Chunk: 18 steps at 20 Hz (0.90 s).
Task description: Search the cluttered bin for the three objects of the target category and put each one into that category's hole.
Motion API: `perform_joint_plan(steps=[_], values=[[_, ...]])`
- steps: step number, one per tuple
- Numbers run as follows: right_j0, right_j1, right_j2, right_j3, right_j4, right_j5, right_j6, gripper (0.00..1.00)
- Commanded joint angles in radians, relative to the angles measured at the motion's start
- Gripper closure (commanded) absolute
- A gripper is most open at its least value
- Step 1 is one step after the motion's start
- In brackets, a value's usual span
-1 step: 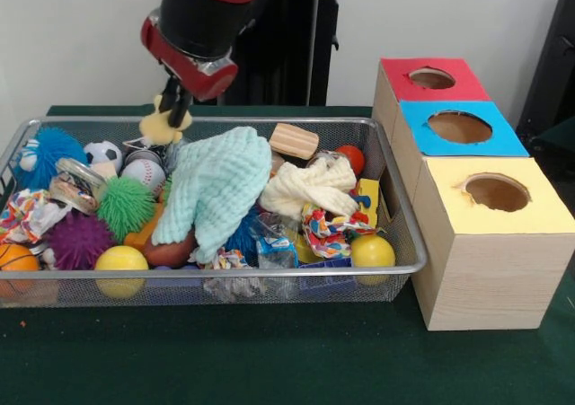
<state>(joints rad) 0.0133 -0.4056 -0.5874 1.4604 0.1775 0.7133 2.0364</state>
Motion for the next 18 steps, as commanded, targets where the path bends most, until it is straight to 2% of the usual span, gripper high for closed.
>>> perform_joint_plan(steps=[1,3,8,13,18], values=[[0.093,0.059,0.000,0.095,0.096,0.132,0.445,1.00],[0.128,0.063,-0.017,0.117,0.117,0.155,0.488,1.00],[0.234,0.062,-0.081,0.174,0.158,0.289,0.616,1.00],[0.334,0.040,-0.118,0.239,0.157,0.325,0.698,1.00],[0.372,0.009,-0.123,0.267,0.170,0.388,0.758,1.00]])
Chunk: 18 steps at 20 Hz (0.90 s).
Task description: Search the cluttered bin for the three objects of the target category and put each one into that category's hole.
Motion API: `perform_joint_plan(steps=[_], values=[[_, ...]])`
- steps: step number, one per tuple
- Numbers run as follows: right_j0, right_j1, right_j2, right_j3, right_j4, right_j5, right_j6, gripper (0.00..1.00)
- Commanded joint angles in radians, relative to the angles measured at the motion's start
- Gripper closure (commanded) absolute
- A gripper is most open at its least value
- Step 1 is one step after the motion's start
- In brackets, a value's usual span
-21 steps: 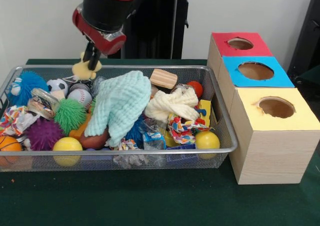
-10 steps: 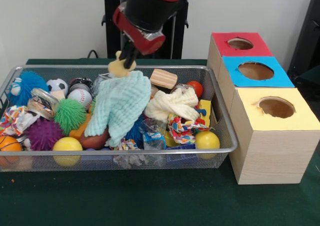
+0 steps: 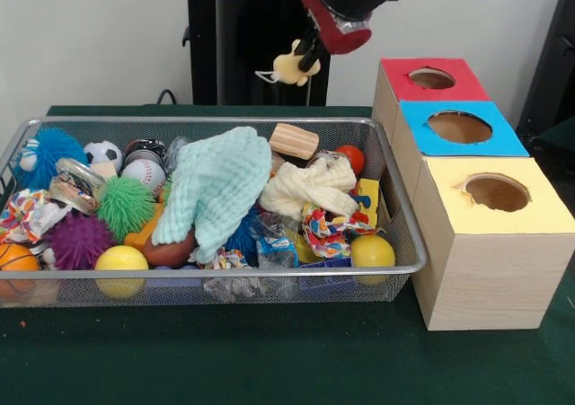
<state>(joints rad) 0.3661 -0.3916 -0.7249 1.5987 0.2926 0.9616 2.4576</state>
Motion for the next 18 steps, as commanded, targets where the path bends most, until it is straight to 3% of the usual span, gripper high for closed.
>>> perform_joint_plan(steps=[1,10,18], values=[[0.024,-0.011,0.019,0.135,0.059,0.141,0.345,1.00],[0.039,-0.028,0.052,0.142,0.106,0.154,0.402,1.00],[0.050,-0.019,0.100,0.174,0.233,0.112,0.458,1.00]])
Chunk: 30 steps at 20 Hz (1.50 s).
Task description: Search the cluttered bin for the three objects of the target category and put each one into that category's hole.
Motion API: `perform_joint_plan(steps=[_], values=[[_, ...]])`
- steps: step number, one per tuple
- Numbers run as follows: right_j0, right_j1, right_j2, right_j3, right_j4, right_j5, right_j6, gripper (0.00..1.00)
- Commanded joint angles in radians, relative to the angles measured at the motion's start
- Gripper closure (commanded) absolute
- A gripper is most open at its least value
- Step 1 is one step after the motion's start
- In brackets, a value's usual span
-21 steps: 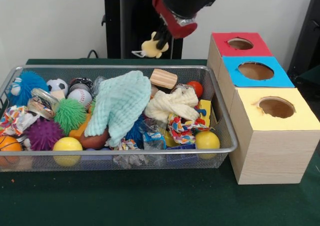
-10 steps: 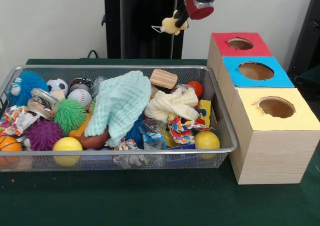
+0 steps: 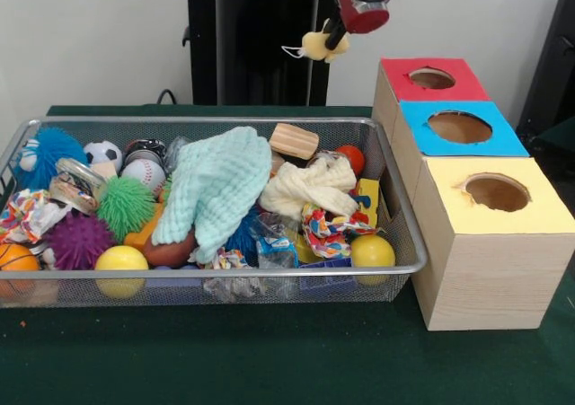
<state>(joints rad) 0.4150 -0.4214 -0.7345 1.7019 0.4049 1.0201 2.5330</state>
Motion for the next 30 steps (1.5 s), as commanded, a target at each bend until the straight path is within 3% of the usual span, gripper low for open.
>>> perform_joint_plan(steps=[1,5,14,20,26,30], values=[[0.000,0.010,0.117,0.076,0.142,0.049,0.388,1.00],[0.004,0.007,0.161,0.085,0.242,0.038,0.420,1.00],[-0.032,-0.090,0.294,0.198,0.501,-0.014,0.344,1.00],[-0.034,-0.131,0.341,0.227,0.602,0.009,0.344,1.00],[-0.023,-0.119,0.339,0.201,0.581,0.010,0.364,1.00],[-0.019,-0.084,0.311,0.182,0.501,0.015,0.363,1.00]])
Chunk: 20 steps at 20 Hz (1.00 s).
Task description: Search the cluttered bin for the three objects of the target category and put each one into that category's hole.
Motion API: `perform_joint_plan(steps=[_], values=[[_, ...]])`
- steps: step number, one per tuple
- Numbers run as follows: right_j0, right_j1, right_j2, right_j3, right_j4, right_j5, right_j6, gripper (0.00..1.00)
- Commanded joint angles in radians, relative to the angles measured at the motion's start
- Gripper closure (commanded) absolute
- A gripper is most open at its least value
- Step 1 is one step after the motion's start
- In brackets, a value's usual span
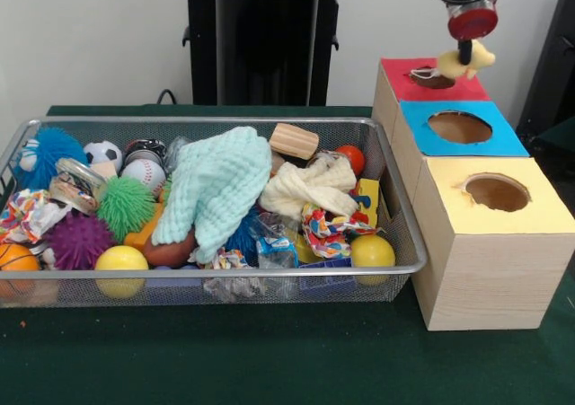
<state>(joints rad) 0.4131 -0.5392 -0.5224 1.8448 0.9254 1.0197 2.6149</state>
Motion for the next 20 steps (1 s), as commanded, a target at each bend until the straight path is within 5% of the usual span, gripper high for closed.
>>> perform_joint_plan(steps=[1,6,10,20], values=[[-0.015,0.045,0.087,0.029,-0.047,0.030,0.290,1.00],[0.017,0.132,-0.005,-0.061,-0.215,0.122,0.359,1.00],[0.036,0.175,-0.038,-0.103,-0.275,0.141,0.392,1.00],[0.028,0.247,0.012,-0.095,-0.213,0.022,0.392,1.00]])
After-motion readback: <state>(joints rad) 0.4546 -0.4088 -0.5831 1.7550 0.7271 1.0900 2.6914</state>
